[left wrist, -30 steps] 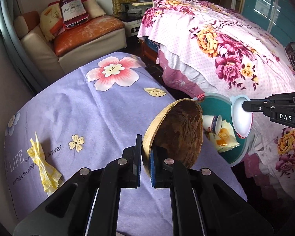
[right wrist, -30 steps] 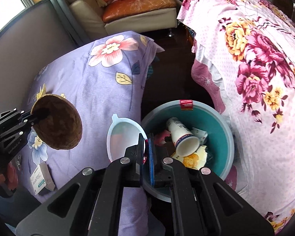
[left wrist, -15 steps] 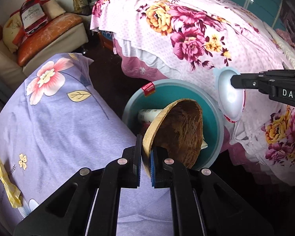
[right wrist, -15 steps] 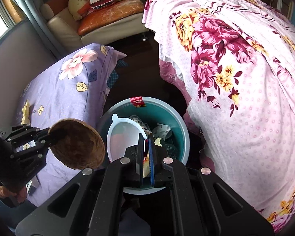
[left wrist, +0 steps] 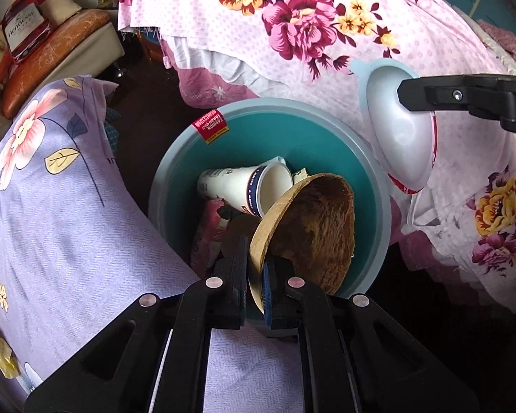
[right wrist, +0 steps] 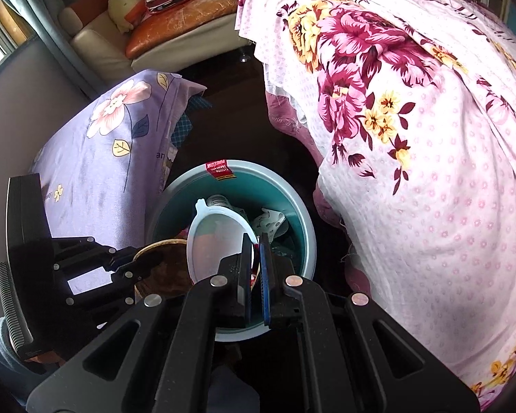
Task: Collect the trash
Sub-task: 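Carry the bowl over the teal bin and open the left tool while the right carries the lid, then open the right tool to drop the white lid into the teal bin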
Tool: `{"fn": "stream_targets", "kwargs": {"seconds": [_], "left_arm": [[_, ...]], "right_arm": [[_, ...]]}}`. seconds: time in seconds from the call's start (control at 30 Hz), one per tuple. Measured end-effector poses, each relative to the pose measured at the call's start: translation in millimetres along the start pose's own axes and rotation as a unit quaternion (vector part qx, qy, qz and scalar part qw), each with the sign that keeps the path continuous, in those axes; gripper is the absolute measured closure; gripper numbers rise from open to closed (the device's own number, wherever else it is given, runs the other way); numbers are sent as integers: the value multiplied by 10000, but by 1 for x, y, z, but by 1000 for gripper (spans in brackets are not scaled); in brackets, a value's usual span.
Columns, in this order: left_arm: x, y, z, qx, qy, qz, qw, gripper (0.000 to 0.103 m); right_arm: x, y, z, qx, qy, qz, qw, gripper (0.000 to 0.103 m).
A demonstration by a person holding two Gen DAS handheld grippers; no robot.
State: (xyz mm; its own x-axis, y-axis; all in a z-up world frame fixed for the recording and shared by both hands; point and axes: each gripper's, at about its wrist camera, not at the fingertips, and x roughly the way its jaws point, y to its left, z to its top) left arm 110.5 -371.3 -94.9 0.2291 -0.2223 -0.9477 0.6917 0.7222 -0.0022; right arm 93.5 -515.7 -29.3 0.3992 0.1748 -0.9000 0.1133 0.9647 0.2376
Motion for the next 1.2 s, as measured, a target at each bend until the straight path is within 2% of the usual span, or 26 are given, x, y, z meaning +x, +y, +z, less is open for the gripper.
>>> {"fn": "stream_targets", "kwargs": {"seconds": [0.17, 0.2, 0.27, 0.3, 0.33, 0.43, 0.53, 0.73, 1.2], "left_arm": [[10, 5, -1, -199, 185, -186, 9995, 89], [8, 5, -1, -225, 161, -181, 9995, 82], [3, 7, -1, -254, 69, -135, 9996, 61], [-1, 7, -1, -256, -20, -90, 9996, 45], [-6, 8, -1, -257, -131, -29, 9996, 35], [-18, 11, -1, -281, -294, -32, 9992, 26], [-27, 14, -3, -308, -395, 11, 9987, 21], [-42, 27, -8, -471, -544, -24, 9974, 17], [-72, 64, -26, -840, -790, -99, 9933, 14]], "right_arm": [[5, -4, 0, 18, 67, -20, 10000, 99], [6, -4, 0, 20, 75, -24, 10000, 99], [8, -4, 1, 21, 96, -37, 9999, 99], [9, -4, 0, 27, 99, -39, 9999, 99], [9, -4, 0, 27, 104, -41, 9999, 99], [12, -3, 1, 11, 139, -49, 9999, 99], [14, -1, 2, -19, 171, -58, 9998, 99], [20, 6, 4, -108, 277, -111, 9995, 99], [43, 31, 4, -297, 564, -46, 9980, 98]]}}
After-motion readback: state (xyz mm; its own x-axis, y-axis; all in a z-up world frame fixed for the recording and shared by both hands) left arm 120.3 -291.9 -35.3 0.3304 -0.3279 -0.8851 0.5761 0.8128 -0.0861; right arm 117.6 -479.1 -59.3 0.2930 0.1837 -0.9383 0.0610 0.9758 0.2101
